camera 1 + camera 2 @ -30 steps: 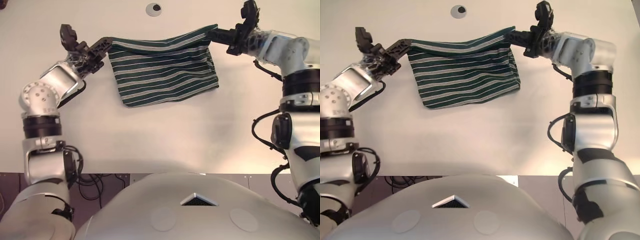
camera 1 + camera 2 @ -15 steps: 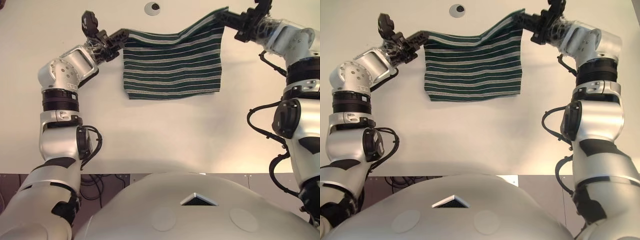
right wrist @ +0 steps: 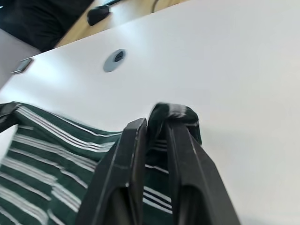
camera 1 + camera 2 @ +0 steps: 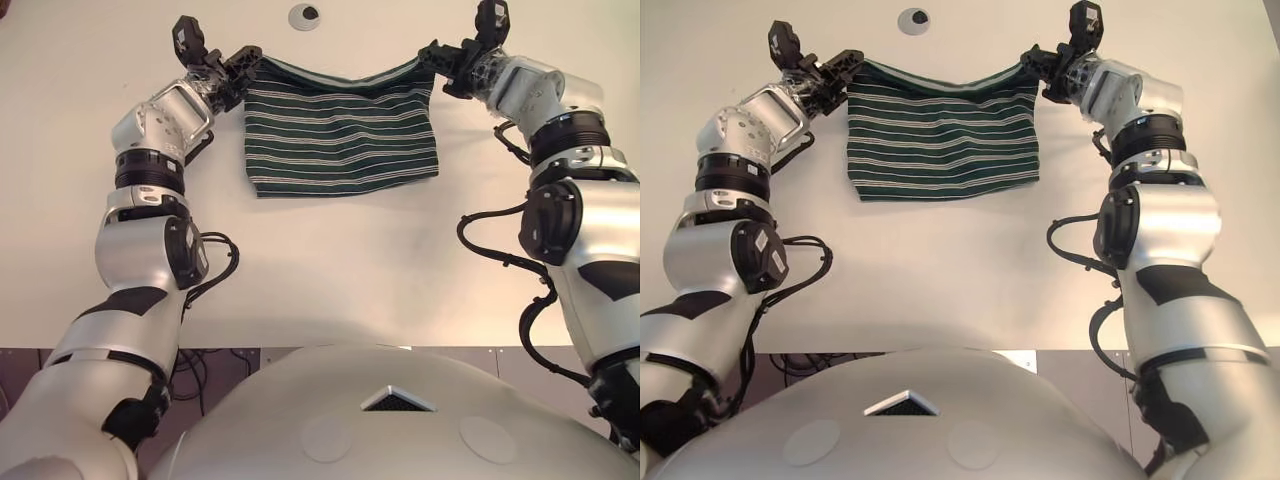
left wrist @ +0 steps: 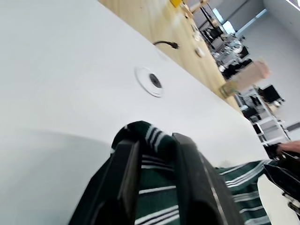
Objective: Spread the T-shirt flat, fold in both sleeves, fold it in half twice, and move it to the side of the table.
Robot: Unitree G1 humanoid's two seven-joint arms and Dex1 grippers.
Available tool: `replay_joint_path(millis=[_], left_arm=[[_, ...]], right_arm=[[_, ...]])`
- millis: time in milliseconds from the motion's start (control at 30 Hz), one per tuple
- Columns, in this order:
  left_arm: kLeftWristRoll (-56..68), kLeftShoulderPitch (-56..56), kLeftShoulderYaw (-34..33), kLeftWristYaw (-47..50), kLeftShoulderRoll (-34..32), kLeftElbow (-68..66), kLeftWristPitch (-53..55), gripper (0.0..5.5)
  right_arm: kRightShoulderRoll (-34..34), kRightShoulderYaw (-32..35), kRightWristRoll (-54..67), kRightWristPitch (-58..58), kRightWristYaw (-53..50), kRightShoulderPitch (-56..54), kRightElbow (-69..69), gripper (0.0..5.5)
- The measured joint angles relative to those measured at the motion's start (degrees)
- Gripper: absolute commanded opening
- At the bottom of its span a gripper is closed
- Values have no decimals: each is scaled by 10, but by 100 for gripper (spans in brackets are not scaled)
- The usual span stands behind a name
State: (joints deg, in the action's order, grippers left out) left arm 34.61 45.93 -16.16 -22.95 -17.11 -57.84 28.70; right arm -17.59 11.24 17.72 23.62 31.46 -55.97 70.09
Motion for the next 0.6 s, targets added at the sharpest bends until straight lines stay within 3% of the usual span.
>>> replay_joint_path(millis=[300, 433, 600], left_arm=[[-2, 34, -87, 60, 0, -73, -49, 104], [-26, 25, -63, 26, 1, -28, -37, 104], [-22, -106, -7, -40, -6, 242, 32, 104]], right_arm=[[11, 26, -18, -69, -34, -11, 9, 69], [10, -48, -70, -127, 101, 6, -62, 69], [5, -141, -98, -171, 283, 102, -199, 69]])
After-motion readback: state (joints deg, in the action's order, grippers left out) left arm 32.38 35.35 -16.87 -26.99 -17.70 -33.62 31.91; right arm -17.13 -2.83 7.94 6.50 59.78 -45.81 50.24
